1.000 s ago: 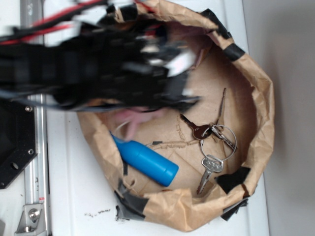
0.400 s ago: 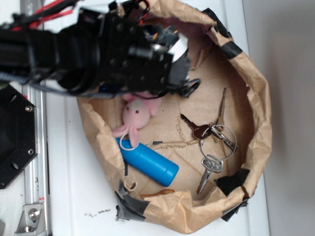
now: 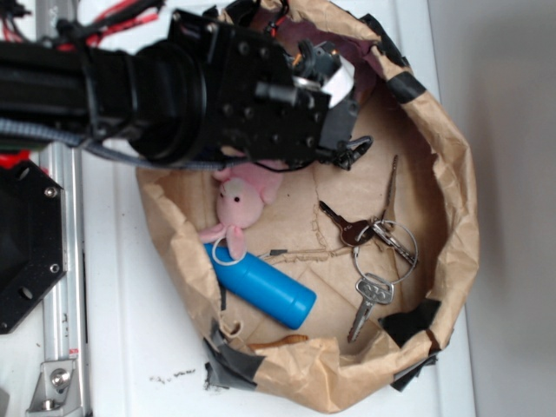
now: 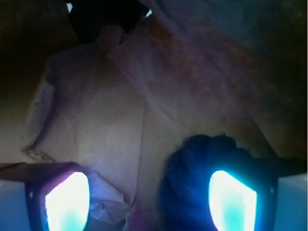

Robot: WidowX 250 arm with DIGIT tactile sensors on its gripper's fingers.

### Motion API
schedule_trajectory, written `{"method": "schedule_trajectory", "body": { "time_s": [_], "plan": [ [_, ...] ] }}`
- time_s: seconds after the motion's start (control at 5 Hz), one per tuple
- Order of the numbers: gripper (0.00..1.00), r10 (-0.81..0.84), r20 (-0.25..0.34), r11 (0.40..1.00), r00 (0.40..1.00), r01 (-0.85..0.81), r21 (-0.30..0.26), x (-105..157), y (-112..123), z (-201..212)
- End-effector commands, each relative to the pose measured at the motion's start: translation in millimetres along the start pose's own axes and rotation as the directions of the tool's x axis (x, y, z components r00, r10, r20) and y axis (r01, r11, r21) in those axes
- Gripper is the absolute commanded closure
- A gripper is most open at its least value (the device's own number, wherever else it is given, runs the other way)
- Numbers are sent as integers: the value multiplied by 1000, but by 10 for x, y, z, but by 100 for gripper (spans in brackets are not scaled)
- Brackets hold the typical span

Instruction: Grab the blue rope.

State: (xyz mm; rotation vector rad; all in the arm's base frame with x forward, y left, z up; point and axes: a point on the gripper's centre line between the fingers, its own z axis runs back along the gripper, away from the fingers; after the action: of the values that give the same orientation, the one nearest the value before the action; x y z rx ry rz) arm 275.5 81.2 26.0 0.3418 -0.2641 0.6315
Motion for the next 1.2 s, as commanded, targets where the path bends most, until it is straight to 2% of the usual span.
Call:
{"method": "schedule_trajectory", "body": {
  "time_s": [0.0, 0.2, 0.4, 0.6, 0.8, 1.0],
  "plan": [
    [0, 11, -131, 995, 991, -24, -98, -362, 277, -168],
    [0, -23, -215, 985, 976, -15, -172, -568, 245, -171],
    [0, -61, -251, 981, 966, 11, -196, -688, 205, -72],
    [0, -81, -327, 984, 942, 24, -175, -693, 136, -100],
    [100, -88, -366, 988, 926, 34, -150, -704, 46, -91],
    [100, -98, -333, 988, 938, 52, -146, -683, 30, -105]
  ]
}}
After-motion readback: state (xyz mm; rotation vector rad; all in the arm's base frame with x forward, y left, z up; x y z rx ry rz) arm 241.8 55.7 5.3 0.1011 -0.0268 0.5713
